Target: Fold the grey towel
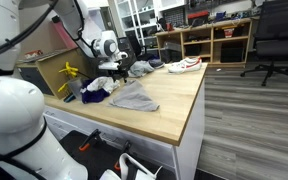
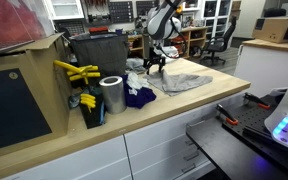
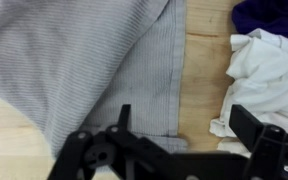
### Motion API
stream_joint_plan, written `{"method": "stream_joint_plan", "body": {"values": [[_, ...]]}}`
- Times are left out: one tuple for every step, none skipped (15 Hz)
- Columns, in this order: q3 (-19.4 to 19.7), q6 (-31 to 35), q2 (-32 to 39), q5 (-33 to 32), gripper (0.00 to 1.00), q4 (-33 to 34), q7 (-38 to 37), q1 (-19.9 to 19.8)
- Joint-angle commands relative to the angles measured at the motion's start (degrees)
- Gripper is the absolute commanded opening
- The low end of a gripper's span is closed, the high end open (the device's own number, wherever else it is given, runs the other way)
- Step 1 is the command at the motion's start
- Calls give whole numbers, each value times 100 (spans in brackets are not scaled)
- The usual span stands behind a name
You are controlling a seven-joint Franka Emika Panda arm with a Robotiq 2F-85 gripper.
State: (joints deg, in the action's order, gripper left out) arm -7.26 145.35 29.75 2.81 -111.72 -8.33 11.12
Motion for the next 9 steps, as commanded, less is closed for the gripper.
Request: {"method": "stream_joint_plan", "body": {"values": [[267,93,542,-365,100,655,-312,335],[346,103,667,-486,100,817,-369,415],[411,101,782,-580,100,979,-395,480],[477,113,897,-667,100,1145,-444,537],[509,101,1009,-713,100,1309,-447,566],[547,83,1118,-742,100,1469,-447,599],[575,66,1215,-770,100,1606,-440,624],[601,46,1320,-796,99,1738,-424,638],[629,39,1411,-819,80,1854,-418,656]]}}
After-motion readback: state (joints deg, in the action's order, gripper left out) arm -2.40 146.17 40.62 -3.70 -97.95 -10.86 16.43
